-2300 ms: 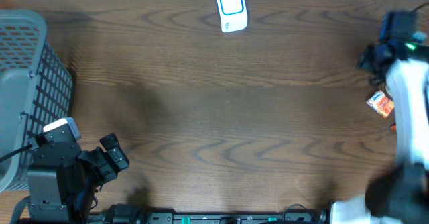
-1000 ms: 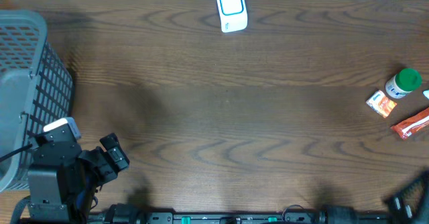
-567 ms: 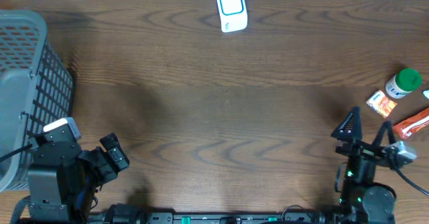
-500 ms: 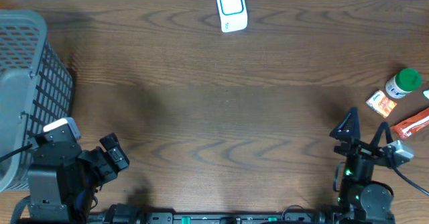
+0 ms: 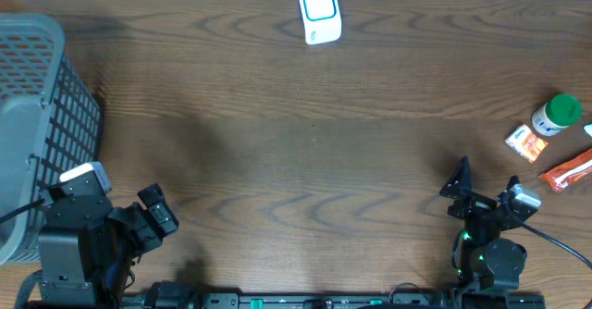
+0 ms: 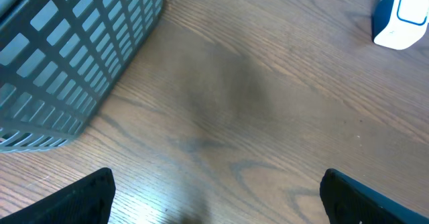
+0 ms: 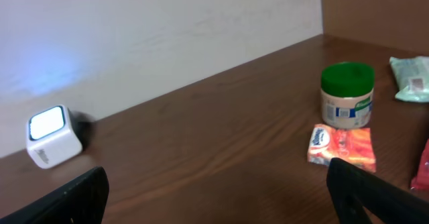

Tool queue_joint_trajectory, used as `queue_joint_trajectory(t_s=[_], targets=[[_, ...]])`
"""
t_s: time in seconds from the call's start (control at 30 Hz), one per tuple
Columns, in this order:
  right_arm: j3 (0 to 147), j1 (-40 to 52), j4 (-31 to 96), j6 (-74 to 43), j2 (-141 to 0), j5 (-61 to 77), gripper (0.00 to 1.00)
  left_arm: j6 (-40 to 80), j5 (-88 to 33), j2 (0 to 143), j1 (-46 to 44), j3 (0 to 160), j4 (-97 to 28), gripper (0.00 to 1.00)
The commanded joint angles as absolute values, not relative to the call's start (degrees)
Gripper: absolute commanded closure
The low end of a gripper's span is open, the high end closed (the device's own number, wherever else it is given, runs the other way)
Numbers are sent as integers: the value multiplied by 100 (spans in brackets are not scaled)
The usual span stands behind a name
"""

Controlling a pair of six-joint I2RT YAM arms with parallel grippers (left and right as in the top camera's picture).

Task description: Scan the item barcode

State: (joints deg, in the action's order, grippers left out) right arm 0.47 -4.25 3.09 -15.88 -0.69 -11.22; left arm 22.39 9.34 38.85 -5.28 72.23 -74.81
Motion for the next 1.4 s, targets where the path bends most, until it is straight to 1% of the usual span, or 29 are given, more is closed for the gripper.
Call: queue_joint_trajectory(t_s=[0.0, 0.53, 0.63, 0.7, 0.73, 0.8, 0.93, 1.07, 1.2, 1.37], targets=[[32, -414, 320, -1299, -27, -1107, 1, 2167, 952, 3885, -499, 7231, -7498, 2], [32, -412, 322, -1299, -30, -1105, 1, 2167, 952, 3885, -499, 7231, -7498, 2], [32, -412, 322, -1299, -30, -1105, 1, 1994, 1096, 3883, -499, 7229, -7603, 2], [32, -412, 320, -1299, -30, -1105, 1, 2104, 1100, 3885, -499, 7094, -7419, 2], [32, -412, 322, -1299, -30, -1105, 1, 2106, 1098, 3874, -506, 6958, -7159, 2], [32, -412, 322, -1299, -30, -1105, 1, 2104, 1046, 3719, -558, 6484, -6254, 2], [32, -412, 320, -1299, -30, -1105, 1, 2104, 633, 2985, -556, 4827, -3822, 2], [32, -412, 320, -1299, -30, -1105, 1, 2104, 423, 2075, -543, 3055, -1951, 2], [32, -412, 320, -1299, -30, -1105, 1, 1944, 565, 1387, -541, 1826, -709, 2], [32, -412, 322, -1299, -30, -1107, 1, 1839, 670, 733, -458, 823, -10, 2]])
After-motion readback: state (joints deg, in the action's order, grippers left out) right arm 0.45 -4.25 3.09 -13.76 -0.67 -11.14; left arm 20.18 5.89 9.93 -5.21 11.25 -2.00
